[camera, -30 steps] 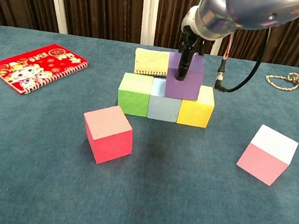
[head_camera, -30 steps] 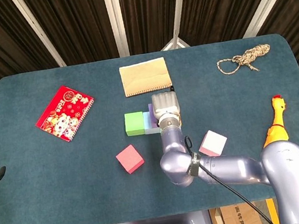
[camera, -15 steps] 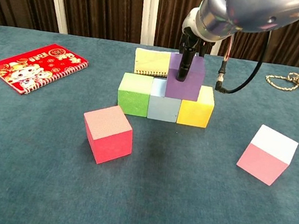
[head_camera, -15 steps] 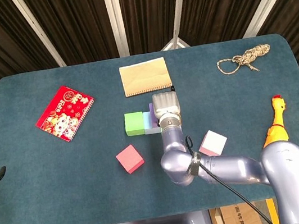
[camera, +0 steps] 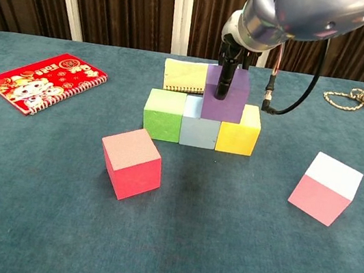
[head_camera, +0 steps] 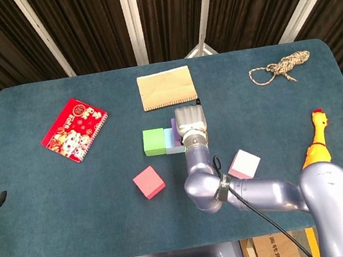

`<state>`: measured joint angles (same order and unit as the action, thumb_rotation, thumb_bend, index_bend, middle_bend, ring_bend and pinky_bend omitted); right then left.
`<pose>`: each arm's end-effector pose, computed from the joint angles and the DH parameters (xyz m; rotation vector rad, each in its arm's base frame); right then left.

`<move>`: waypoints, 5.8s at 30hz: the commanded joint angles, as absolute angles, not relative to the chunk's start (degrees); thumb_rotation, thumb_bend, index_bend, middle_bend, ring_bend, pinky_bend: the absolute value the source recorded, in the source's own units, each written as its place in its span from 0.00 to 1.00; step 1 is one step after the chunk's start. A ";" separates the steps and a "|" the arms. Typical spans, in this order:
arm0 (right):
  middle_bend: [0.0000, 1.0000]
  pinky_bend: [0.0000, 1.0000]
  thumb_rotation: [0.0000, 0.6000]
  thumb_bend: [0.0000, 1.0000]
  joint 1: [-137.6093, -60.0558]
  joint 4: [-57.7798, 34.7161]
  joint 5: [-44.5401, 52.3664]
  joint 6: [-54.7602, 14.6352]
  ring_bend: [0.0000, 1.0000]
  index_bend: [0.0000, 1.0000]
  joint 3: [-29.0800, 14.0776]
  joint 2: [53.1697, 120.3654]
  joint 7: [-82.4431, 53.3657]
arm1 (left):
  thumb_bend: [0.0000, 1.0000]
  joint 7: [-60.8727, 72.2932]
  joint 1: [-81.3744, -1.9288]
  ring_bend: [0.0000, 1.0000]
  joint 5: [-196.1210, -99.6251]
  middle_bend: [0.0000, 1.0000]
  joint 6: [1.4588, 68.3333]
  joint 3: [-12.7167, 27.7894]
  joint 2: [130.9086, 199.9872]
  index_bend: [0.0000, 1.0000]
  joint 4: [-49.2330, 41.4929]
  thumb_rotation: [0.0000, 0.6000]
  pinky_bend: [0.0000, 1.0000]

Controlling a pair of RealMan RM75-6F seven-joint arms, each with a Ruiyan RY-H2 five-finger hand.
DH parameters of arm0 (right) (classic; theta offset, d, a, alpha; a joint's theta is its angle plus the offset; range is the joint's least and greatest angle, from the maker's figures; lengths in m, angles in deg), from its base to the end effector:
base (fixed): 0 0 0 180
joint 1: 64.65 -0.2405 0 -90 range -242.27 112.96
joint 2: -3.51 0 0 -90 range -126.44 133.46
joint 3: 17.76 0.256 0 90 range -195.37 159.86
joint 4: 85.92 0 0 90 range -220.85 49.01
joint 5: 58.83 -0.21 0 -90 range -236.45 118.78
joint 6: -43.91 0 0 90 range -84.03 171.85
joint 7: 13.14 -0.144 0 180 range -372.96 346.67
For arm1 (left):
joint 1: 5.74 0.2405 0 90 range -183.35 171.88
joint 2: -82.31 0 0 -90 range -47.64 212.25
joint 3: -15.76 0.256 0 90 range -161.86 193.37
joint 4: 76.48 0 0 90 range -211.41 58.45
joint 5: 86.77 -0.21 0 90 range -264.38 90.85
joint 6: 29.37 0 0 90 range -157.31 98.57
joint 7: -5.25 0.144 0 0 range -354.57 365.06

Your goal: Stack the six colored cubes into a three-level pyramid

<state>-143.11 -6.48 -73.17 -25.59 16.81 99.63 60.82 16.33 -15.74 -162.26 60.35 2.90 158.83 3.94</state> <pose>0.0206 -0.4199 -0.0144 1.6212 -1.1399 0.4109 -0.3195 0.2399 0.1555 -1.1356 -0.6593 -0.8725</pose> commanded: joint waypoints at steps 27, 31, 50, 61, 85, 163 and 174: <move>0.35 0.00 1.00 0.36 -143.33 -6.29 -73.66 -26.12 0.17 0.34 17.20 99.46 61.04 | 0.20 16.85 -15.78 0.00 -161.94 0.01 60.15 2.91 158.91 0.15 4.05 1.00 0.03; 0.33 0.00 1.00 0.36 -143.26 -6.46 -73.77 -26.09 0.16 0.32 17.25 99.46 61.02 | 0.20 16.88 -15.78 0.00 -161.97 0.01 60.20 2.90 158.91 0.15 4.05 1.00 0.03; 0.30 0.00 1.00 0.35 -143.37 -6.12 -74.06 -26.30 0.13 0.30 17.51 99.21 61.49 | 0.20 17.07 -15.86 0.00 -161.87 0.01 60.04 2.94 159.06 0.15 3.92 1.00 0.03; 0.30 0.00 1.00 0.36 -143.46 -5.60 -74.08 -26.83 0.12 0.29 17.54 99.10 61.61 | 0.20 17.10 -15.93 0.00 -161.54 0.01 59.69 2.90 159.14 0.15 3.78 1.00 0.03; 0.30 0.00 1.00 0.36 -143.43 -3.91 -73.49 -27.99 0.12 0.29 17.50 99.02 60.90 | 0.20 16.86 -15.85 0.00 -161.48 0.01 59.85 2.81 159.05 0.15 3.90 1.00 0.03; 0.28 0.00 1.00 0.35 -142.48 -4.11 -73.47 -28.06 0.09 0.25 17.06 99.37 61.13 | 0.20 17.57 -16.02 0.00 -161.63 0.01 59.80 2.99 159.53 0.15 3.59 1.00 0.03; 0.25 0.00 1.00 0.35 -142.66 -3.77 -74.29 -28.21 0.06 0.22 17.21 99.28 61.90 | 0.20 17.58 -16.02 0.00 -161.51 0.01 59.75 2.95 159.53 0.15 3.54 1.00 0.03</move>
<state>-142.67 -3.77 -74.29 -28.21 17.21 99.28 61.90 17.58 -16.02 -161.51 59.75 2.95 159.53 3.55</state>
